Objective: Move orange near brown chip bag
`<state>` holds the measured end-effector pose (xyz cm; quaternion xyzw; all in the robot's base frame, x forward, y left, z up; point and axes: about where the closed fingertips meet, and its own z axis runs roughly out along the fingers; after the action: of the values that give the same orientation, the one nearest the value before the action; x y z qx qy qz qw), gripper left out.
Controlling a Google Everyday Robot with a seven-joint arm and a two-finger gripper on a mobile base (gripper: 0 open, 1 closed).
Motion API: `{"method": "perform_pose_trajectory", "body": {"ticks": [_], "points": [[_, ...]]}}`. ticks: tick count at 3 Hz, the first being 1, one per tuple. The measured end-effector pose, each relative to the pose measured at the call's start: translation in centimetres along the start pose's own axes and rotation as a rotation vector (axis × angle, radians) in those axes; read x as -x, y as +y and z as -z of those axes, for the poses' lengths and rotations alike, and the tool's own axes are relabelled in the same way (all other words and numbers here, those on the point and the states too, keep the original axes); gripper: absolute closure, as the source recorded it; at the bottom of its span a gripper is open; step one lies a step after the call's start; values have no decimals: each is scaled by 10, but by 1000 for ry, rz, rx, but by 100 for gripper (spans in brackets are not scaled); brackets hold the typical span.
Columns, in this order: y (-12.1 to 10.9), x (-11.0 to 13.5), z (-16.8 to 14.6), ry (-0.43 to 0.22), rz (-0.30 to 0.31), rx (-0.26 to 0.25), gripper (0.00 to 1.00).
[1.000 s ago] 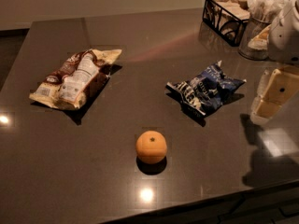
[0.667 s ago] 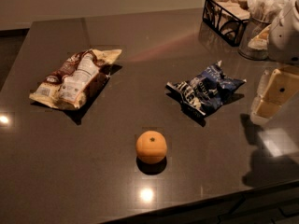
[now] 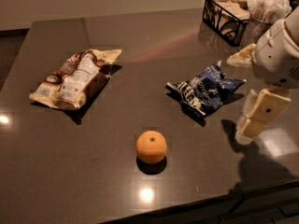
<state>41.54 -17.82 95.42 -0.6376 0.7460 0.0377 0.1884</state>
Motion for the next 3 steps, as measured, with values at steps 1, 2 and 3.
{"method": "perform_pose_trajectory", "body": {"ticks": [1, 2, 3], "points": [[34, 26, -22, -123, 66, 70, 0], [60, 58, -44, -231, 102, 115, 0], [69, 82, -70, -271, 112, 127, 0]]}}
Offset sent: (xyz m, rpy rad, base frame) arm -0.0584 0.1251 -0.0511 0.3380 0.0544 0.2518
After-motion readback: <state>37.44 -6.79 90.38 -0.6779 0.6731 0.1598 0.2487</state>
